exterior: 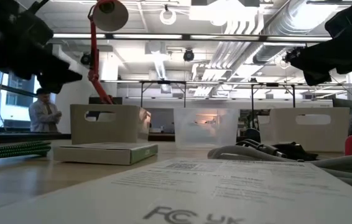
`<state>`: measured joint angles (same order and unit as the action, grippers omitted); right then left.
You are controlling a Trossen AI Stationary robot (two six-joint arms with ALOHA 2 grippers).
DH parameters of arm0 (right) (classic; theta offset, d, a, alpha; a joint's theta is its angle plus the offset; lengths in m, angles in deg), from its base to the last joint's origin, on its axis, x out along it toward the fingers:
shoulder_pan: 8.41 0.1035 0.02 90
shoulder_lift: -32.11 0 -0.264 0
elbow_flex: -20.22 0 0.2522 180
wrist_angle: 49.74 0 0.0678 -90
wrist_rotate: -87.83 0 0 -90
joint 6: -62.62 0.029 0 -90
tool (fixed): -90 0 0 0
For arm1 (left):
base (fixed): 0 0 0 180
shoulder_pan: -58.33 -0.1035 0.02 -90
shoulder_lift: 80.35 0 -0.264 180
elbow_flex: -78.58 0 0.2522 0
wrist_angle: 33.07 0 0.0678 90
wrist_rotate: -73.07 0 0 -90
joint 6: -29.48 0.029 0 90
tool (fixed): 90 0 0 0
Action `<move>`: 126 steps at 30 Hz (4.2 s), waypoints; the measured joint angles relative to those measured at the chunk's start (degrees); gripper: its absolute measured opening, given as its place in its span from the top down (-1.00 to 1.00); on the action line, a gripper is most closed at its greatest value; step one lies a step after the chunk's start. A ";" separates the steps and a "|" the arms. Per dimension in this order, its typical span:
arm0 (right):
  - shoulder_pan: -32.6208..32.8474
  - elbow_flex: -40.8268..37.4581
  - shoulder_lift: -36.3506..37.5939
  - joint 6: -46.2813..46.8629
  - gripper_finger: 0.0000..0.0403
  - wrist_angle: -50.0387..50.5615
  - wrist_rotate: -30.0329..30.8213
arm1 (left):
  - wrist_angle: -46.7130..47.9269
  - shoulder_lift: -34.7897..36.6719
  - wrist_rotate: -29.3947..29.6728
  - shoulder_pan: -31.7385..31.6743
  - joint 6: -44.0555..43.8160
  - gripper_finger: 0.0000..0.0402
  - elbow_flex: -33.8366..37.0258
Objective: Pick and place items into bin
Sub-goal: Put the left white charger cable into the gray bin
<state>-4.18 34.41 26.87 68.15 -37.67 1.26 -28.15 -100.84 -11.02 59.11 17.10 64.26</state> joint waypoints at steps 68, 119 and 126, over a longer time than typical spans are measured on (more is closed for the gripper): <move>8.70 50.47 -44.20 15.30 0.36 32.72 -3.03 | 24.71 -40.16 -24.76 26.50 -5.38 0.24 -36.52; 12.28 51.34 -37.75 13.56 0.36 32.83 8.04 | 47.51 -77.15 -6.32 35.57 25.38 0.22 -50.94; 12.28 51.34 -37.75 13.65 0.36 33.26 8.04 | 47.44 -76.76 -6.69 35.57 23.45 0.52 -50.83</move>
<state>8.11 85.74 -10.88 81.80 -4.41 9.29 19.29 -177.60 -17.71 94.67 40.55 13.42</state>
